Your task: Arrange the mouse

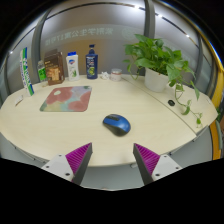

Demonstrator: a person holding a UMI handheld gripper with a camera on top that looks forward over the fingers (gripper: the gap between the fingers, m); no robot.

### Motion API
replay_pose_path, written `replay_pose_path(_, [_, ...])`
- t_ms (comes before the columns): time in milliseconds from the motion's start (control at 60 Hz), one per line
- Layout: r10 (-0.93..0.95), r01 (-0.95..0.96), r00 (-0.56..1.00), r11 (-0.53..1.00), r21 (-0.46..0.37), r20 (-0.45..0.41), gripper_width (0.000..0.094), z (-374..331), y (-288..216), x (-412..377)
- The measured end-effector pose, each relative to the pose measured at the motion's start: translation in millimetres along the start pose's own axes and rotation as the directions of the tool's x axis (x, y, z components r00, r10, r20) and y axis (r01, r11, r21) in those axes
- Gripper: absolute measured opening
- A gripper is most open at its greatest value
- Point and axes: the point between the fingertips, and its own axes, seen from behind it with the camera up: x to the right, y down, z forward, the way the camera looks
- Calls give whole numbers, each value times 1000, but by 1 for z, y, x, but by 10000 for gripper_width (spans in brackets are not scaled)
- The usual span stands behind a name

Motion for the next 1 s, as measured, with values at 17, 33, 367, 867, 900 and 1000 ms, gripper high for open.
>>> replay_pose_path(17, [3, -3, 1000, 1000, 4, 3, 846, 6, -2, 4])
replay_pose_path(33, [5, -5, 1000, 1000, 6, 6, 845, 13, -4, 8])
replay_pose_path(367, [-43, 40, 997, 998, 39, 62, 844, 96, -45, 34])
replay_pose_path(867, [-23, 23, 1000, 999, 38, 3, 407, 127, -70, 40])
replay_pose_path(900, [-30, 31, 999, 999, 38, -27, 399, 123, -74, 43])
replay_pose_path(1000, [-7, 17, 993, 996, 85, -118, 373, 95, -105, 49])
